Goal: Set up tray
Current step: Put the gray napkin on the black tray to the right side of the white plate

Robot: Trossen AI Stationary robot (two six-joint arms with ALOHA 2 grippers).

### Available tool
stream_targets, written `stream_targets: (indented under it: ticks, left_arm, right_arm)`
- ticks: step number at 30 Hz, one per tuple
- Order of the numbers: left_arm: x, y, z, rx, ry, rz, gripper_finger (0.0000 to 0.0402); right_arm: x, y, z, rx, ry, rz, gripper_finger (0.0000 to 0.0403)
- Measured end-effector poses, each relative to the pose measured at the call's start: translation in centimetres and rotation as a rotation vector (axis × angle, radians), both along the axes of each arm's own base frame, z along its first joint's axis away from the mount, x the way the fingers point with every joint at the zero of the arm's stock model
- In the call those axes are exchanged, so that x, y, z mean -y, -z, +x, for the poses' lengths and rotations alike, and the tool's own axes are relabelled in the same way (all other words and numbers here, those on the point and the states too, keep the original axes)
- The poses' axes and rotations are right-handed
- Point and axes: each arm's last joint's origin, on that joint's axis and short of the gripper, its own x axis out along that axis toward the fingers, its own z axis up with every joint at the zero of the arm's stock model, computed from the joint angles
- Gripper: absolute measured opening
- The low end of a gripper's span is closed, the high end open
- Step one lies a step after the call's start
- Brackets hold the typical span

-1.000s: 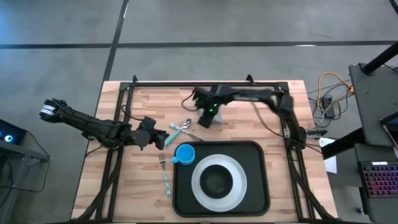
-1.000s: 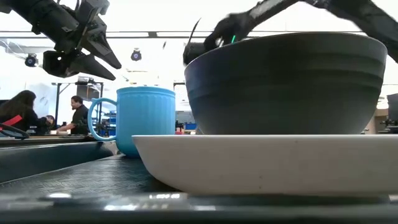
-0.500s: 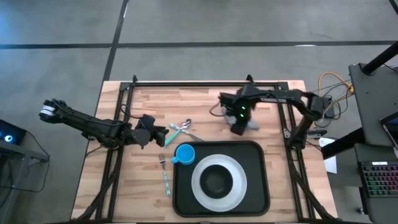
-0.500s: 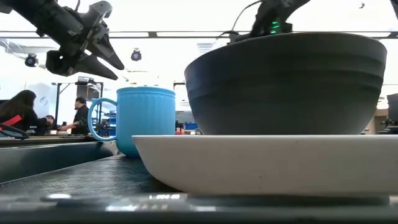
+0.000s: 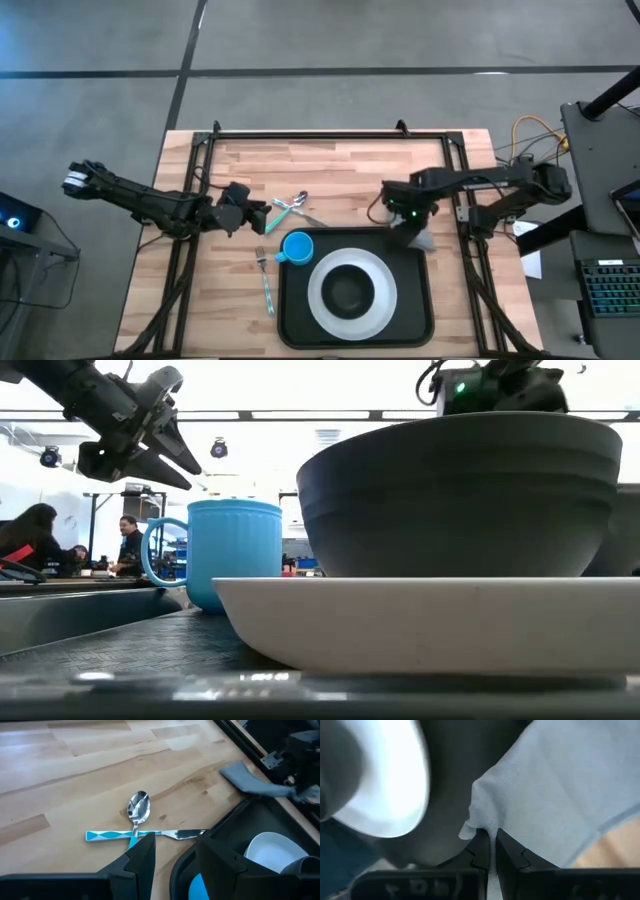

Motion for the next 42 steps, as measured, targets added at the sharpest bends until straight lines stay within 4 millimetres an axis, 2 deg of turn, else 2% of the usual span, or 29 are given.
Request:
stream_targets:
  ticks: [5, 10, 15, 22, 29, 37, 42]
  left_arm:
    - [-0.3, 0.0, 0.0, -0.016, 0.001, 0.027, 0.0122]
    - [-0.5, 0.0, 0.1, -0.023, -0.003, 0.038, 0.0122]
    - [-0.5, 0.1, 0.1, -0.029, 0.017, 0.022, 0.0122]
    - [-0.5, 0.1, 0.0, -0.047, 0.036, 0.037, 0.0122]
    - [-0.4, 0.2, 0.0, -0.074, 0.072, 0.052, 0.0122]
    - [-0.4, 0.3, 0.0, -0.084, 0.077, 0.059, 0.0122]
    - [-0.4, 0.2, 0.0, -0.062, 0.060, 0.035, 0.0122]
  right_arm:
    - [-2.2, 0.6, 0.1, 0.068, 0.059, 0.104, 0.0009]
    - [-5.0, 3.0, 0.5, 0.061, 0.045, 0.242, 0.0009]
    - [-7.5, 4.9, 0.4, 0.013, 0.005, 0.277, 0.0009]
    - [-9.2, 5.6, 0.9, 0.077, -0.017, 0.381, 0.0009]
    - [-10.8, 7.5, 0.4, -0.010, -0.072, 0.368, 0.0017]
    - [-12.5, 8.1, 2.7, 0.057, -0.083, 0.410, 0.0041]
    - [-13.9, 8.7, 2.8, 0.041, -0.172, 0.417, 0.0069]
